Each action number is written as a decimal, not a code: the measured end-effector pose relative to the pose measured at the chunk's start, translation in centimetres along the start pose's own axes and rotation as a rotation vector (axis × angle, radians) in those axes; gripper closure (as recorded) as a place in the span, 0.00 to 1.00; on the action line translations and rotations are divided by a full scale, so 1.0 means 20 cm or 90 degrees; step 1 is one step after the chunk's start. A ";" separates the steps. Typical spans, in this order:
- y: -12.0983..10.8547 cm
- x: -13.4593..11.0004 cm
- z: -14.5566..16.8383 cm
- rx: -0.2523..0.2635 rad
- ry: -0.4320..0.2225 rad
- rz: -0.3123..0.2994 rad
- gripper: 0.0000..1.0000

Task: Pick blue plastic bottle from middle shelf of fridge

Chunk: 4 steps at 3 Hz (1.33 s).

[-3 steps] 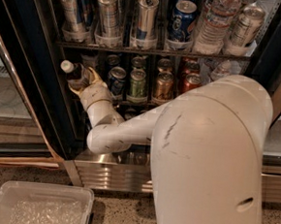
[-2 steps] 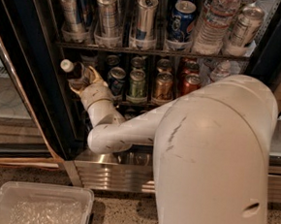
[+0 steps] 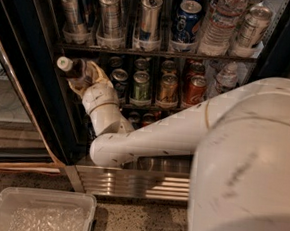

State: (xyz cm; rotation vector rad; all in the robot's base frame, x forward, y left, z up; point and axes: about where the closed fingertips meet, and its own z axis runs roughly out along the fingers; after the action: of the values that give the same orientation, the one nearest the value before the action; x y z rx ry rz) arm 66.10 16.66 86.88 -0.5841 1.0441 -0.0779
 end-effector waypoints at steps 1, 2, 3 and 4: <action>0.01 0.01 -0.02 0.002 -0.003 -0.001 1.00; 0.01 0.01 -0.02 0.002 -0.003 0.000 1.00; 0.01 -0.03 -0.02 -0.015 0.011 0.008 1.00; -0.02 -0.14 -0.17 -0.024 0.041 0.061 1.00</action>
Offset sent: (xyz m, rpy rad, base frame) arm -0.2141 -0.0718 0.1720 0.1842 -0.4061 -0.0292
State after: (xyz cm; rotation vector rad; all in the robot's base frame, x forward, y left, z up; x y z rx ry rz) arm 61.85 15.74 88.09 -0.5687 1.1363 0.0075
